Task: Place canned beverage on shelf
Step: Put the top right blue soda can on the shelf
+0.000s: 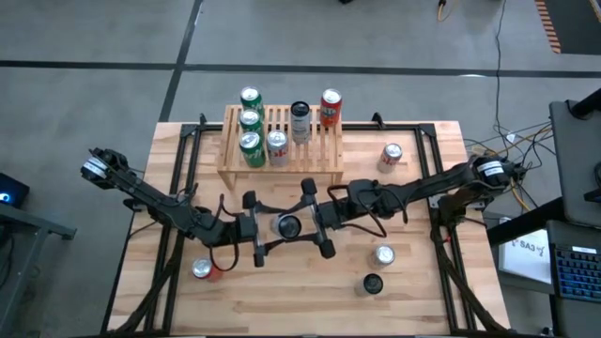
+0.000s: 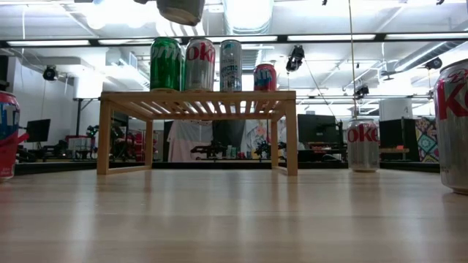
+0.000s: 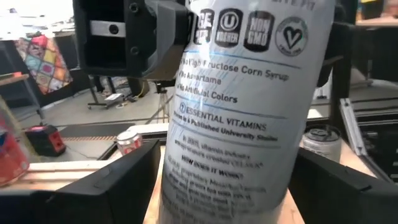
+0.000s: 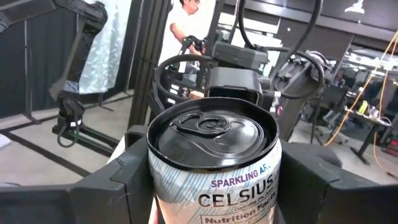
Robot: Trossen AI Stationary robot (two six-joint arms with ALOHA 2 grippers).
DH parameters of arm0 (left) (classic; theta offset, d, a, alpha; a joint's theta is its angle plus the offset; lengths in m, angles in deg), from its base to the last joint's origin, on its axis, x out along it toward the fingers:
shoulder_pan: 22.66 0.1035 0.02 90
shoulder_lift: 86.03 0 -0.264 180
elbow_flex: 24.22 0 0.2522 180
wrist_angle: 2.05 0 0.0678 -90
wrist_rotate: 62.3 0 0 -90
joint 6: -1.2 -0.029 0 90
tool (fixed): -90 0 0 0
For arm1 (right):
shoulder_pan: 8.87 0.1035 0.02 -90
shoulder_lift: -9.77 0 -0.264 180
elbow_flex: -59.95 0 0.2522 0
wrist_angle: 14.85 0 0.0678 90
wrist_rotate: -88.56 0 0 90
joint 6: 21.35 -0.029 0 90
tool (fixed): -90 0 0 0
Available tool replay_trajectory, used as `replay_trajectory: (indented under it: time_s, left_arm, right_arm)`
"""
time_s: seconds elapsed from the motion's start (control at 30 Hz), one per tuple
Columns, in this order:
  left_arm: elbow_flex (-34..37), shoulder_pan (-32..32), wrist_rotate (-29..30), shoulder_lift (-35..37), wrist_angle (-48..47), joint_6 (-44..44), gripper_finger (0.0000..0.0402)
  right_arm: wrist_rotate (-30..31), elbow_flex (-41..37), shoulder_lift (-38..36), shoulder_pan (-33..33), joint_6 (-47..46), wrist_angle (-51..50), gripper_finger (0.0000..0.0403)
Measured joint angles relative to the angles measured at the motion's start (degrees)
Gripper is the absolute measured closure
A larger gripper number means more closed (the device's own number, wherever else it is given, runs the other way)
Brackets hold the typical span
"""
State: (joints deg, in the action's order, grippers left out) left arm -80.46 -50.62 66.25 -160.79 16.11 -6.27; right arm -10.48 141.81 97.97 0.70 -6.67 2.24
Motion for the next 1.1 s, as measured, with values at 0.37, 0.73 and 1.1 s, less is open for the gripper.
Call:
replay_trajectory:
  time_s: [0.37,0.73,1.1]
  left_arm:
    - [0.0,0.0,7.7,0.3,-1.1,0.0,0.006]
    - [0.0,-0.1,7.4,5.2,-7.3,-1.6,0.0049]
    - [0.0,0.0,9.8,16.6,-24.3,-0.9,0.0049]
  right_arm:
    - [0.4,0.0,-4.5,-2.7,-2.3,-6.5,0.0165]
    - [13.9,0.0,-14.7,-8.3,-8.8,-22.0,0.0165]
    - [13.6,-3.1,-15.6,-19.3,-19.7,-24.9,0.0165]
